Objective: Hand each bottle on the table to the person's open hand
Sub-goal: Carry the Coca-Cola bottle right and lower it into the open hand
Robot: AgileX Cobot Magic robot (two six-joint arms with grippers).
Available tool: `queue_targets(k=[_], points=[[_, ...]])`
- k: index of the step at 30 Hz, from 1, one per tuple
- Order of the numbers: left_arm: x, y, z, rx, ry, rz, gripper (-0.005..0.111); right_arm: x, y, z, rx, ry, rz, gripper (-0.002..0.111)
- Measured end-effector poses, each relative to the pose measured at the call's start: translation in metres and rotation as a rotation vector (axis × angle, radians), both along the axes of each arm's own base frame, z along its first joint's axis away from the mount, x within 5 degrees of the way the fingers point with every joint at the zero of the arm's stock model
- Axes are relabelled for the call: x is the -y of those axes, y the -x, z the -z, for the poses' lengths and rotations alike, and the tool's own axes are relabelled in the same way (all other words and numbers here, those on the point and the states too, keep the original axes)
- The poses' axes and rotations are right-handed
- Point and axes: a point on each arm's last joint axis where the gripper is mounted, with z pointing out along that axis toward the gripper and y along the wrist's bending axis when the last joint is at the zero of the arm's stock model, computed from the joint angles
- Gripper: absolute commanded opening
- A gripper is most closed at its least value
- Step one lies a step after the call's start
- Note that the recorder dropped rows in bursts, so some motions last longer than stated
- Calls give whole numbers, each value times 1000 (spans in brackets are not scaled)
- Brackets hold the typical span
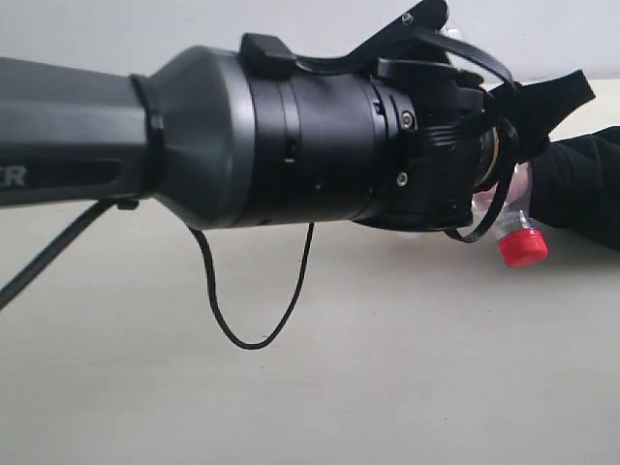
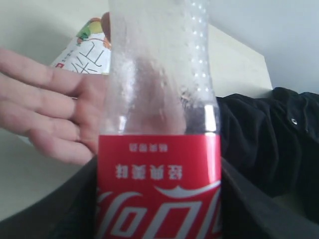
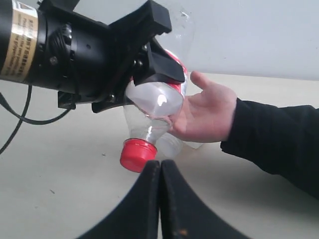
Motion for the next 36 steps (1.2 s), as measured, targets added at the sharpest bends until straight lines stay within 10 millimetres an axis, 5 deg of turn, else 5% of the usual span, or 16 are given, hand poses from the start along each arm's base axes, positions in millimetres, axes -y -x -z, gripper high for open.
queue_targets(k=[27, 32, 36], points=[[8, -35, 51, -88, 10, -38, 2, 0, 0, 0, 0, 0, 0, 0], [9, -35, 51, -89, 21, -27, 30, 0, 0, 0, 0, 0, 0, 0], [10, -35, 51, -91, 26, -24, 67, 0, 0, 0, 0, 0, 0, 0]])
